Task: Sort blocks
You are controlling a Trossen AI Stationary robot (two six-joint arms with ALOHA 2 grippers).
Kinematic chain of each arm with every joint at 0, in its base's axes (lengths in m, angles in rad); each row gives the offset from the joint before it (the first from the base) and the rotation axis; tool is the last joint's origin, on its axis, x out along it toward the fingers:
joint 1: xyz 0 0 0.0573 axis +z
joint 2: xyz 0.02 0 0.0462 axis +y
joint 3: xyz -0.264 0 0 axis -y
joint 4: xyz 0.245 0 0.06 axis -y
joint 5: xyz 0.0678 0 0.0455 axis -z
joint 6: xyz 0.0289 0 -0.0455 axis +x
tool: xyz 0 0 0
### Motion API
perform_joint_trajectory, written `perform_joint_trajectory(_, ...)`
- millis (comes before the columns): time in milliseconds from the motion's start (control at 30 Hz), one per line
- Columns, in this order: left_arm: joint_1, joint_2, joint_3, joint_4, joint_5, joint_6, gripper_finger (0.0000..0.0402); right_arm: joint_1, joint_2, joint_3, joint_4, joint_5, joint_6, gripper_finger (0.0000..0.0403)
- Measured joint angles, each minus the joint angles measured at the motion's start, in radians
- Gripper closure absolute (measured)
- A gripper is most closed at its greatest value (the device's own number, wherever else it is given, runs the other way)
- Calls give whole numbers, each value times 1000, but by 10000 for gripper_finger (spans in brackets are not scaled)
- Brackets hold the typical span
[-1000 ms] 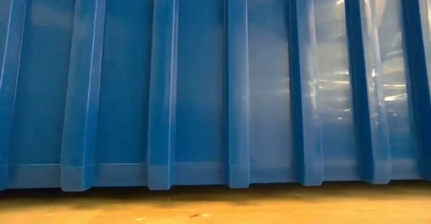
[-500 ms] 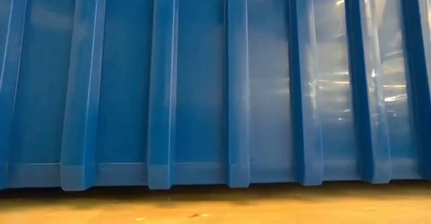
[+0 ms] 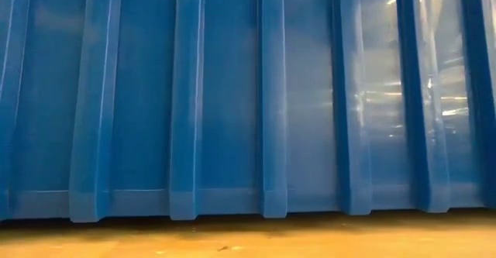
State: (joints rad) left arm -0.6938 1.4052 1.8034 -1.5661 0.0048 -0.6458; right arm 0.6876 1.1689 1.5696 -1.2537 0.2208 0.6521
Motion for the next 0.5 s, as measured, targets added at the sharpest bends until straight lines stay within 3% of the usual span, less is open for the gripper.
perform_joint_trajectory(267,-9,0,0,-7,9,-8,401,14,74,0,-41,-28,-20,403)
perform_joint_trajectory(500,-9,0,-1,-4,5,-7,401,18,115,0,-91,-36,77,403)
